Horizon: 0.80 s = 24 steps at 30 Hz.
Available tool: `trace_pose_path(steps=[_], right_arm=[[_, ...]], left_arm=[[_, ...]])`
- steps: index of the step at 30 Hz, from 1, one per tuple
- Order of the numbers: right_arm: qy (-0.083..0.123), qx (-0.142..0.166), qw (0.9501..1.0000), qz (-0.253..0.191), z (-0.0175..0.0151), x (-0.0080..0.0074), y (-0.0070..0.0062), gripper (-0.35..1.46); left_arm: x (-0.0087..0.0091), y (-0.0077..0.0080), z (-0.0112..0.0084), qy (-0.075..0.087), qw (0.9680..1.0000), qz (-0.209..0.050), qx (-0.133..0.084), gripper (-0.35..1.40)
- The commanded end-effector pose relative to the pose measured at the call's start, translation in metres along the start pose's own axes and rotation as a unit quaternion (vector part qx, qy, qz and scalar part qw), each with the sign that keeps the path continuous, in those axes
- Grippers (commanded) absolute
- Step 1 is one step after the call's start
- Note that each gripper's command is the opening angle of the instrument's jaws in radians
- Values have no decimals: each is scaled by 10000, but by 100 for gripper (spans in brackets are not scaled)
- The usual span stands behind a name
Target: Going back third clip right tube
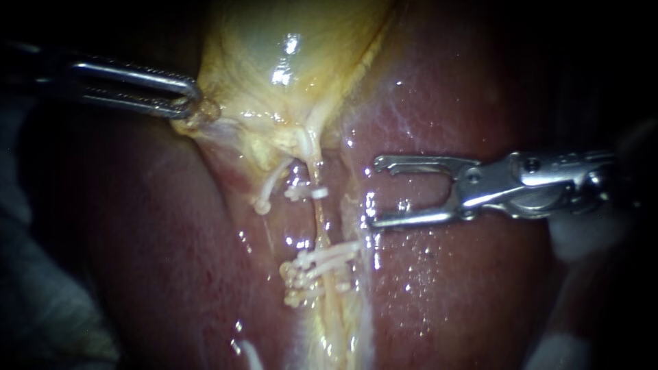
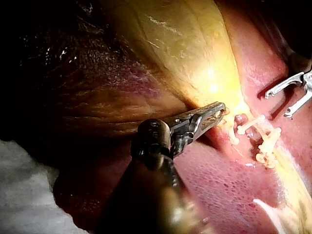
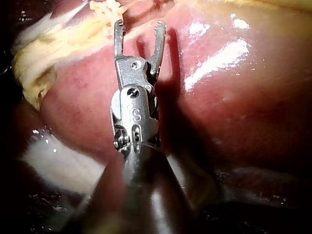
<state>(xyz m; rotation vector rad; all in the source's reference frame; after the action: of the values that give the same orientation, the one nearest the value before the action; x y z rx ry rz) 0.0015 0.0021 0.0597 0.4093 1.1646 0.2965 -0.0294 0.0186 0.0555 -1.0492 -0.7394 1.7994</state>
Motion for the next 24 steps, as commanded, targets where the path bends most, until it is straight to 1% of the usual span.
trace_pose_path(steps=[1, 5, 7, 10, 13, 14, 19, 21, 24], right_arm=[[-7, 14, 10000, -97, -4, 1, 0, 49], [-51, 58, 9992, -384, -17, 4, -1, 49], [-138, 85, 9987, -481, -23, 5, -3, 49], [-298, 123, 9976, -614, -28, 6, -5, 49], [-369, 148, 9971, -655, -33, 7, -9, 49], [-369, 152, 9970, -657, -34, 7, -11, 49], [-368, 160, 9970, -661, -37, 8, -17, 49], [-368, 160, 9970, -661, -37, 8, -18, 49], [-369, 146, 9970, -662, -37, 9, -19, 50]], left_arm=[[0, 0, 0, -1, 10000, -1, -1, -35], [-1, -1, 1, 0, 10000, 1, 1, -35], [-2, -2, 3, 4, 10000, 6, 7, -35], [-6, -6, 11, 10, 10000, 21, 17, -35], [-10, -13, 25, -12, 10000, 70, -15, -35], [-11, -16, 30, -1, 10000, 76, -26, -35], [-18, -29, 61, -92, 9999, 27, -75, -35], [-20, -32, 69, -110, 9999, 10, -98, -35], [-22, -34, 73, -112, 9999, -36, -97, -35]])
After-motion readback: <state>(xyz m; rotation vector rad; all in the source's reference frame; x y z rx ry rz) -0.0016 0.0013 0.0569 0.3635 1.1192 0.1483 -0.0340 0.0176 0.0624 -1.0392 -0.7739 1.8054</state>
